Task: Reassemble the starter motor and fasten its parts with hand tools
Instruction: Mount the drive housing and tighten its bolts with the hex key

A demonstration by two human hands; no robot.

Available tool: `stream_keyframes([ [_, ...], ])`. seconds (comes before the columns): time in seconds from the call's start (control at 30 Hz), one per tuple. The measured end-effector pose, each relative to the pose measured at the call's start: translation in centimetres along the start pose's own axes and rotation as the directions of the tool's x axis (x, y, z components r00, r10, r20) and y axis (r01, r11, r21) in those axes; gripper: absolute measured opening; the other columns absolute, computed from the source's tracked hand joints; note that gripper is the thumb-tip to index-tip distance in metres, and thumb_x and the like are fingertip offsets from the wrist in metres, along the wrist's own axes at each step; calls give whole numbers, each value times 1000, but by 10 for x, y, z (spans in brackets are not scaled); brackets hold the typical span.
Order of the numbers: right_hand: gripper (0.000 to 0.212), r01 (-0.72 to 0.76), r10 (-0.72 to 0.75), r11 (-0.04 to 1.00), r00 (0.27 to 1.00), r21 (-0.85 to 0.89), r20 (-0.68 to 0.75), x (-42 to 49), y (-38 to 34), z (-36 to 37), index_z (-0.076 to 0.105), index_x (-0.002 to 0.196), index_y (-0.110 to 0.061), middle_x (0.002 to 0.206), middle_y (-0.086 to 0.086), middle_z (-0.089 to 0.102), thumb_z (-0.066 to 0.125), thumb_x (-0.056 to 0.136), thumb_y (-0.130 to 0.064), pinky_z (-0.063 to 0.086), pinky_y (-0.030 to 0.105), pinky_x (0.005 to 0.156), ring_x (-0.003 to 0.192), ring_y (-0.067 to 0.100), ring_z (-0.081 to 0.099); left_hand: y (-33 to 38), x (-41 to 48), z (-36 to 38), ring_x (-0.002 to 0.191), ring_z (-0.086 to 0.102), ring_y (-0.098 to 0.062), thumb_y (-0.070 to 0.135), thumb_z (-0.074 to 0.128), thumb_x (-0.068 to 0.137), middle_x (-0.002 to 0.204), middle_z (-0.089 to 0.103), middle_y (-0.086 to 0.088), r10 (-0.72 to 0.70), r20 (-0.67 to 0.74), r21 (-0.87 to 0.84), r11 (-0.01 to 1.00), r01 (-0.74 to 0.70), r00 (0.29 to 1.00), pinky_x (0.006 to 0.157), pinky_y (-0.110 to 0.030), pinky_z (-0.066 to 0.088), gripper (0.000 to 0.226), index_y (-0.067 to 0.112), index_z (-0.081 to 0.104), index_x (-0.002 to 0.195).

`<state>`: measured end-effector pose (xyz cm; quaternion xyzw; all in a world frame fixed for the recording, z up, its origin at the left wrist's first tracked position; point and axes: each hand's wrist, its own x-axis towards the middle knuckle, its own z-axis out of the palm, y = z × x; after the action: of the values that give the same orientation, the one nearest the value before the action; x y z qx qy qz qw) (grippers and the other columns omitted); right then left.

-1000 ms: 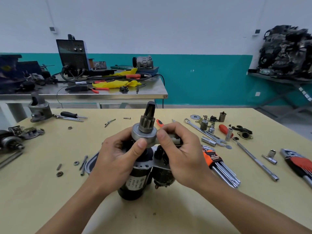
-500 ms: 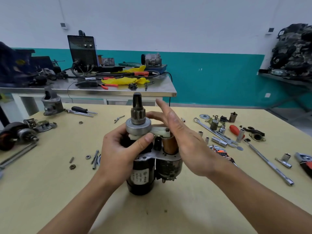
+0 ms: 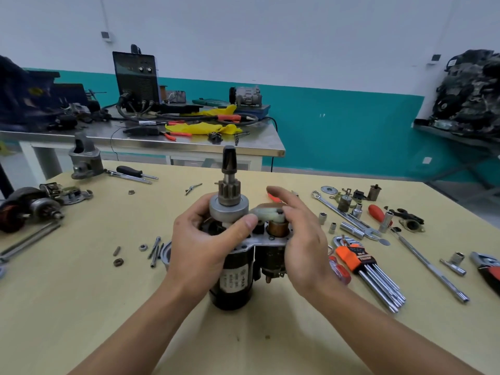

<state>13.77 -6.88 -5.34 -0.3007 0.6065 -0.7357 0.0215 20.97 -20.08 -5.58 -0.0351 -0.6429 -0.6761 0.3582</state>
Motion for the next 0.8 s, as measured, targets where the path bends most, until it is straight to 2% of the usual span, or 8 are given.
stream_keyframes([
  [0.07, 44, 55, -56, 998, 997, 13, 54, 0, 2, 1, 58, 127, -22, 102, 3, 72, 34, 90, -21, 50, 9, 72, 96, -4, 66, 0, 1, -3, 90, 73, -28, 36, 80, 67, 93, 76, -7, -14, -12, -15, 1000, 13, 1000, 80, -36, 60, 33, 19, 75, 95],
  [0.13, 43, 90, -92, 996, 992, 28, 92, -1, 0, 3, 53, 131, -20, 108, 11, 69, 33, 93, -18, 50, 9, 75, 100, -4, 66, -1, 2, -5, 91, 73, -33, 36, 80, 67, 93, 76, -11, -40, -17, -59, 997, 39, 999, 81, -40, 60, 32, 17, 76, 93],
  [0.23, 38, 80, -82, 996, 992, 26, 98, -1, 1, 3, 53, 131, -23, 106, 6, 71, 38, 96, -31, 51, 14, 80, 103, 1, 67, -1, 3, -6, 89, 73, -33, 35, 79, 67, 92, 76, -12, -61, -3, -94, 994, 61, 998, 80, -40, 60, 29, 18, 77, 90],
  [0.33, 42, 63, -61, 997, 998, -53, 32, 0, 4, 3, 58, 129, -26, 102, 2, 71, 51, 90, -39, 54, 26, 82, 102, 14, 68, -1, 2, -5, 89, 73, -32, 34, 79, 68, 93, 76, -11, -57, 19, -92, 994, 59, 998, 78, -37, 60, 28, 20, 77, 92],
  [0.47, 44, 56, -56, 998, 998, -11, 6, 2, 5, 3, 61, 129, -19, 91, -3, 73, 51, 86, -26, 53, 16, 69, 87, 7, 70, -2, 1, -5, 91, 72, -26, 33, 77, 70, 96, 75, -7, -43, 45, -86, 995, 46, 998, 79, -32, 57, 42, 11, 71, 105],
  [0.67, 46, 65, -65, 998, 997, -8, 45, 3, 2, 4, 57, 132, -21, 93, 0, 72, 47, 87, -22, 49, 7, 71, 92, -6, 67, -2, -1, -11, 104, 70, -27, 39, 78, 69, 109, 74, -7, -44, 61, -25, 999, 46, 997, 91, -42, 56, 52, 15, 65, 114],
  [0.8, 47, 46, -46, 999, 996, -5, 76, 5, 0, 5, 58, 132, -21, 88, -10, 73, 48, 87, -28, 49, 9, 72, 91, -4, 67, -4, -4, -16, 101, 71, -24, 37, 80, 68, 106, 75, -6, -89, 110, -39, 995, 93, 990, 83, -30, 56, 54, 17, 65, 116],
])
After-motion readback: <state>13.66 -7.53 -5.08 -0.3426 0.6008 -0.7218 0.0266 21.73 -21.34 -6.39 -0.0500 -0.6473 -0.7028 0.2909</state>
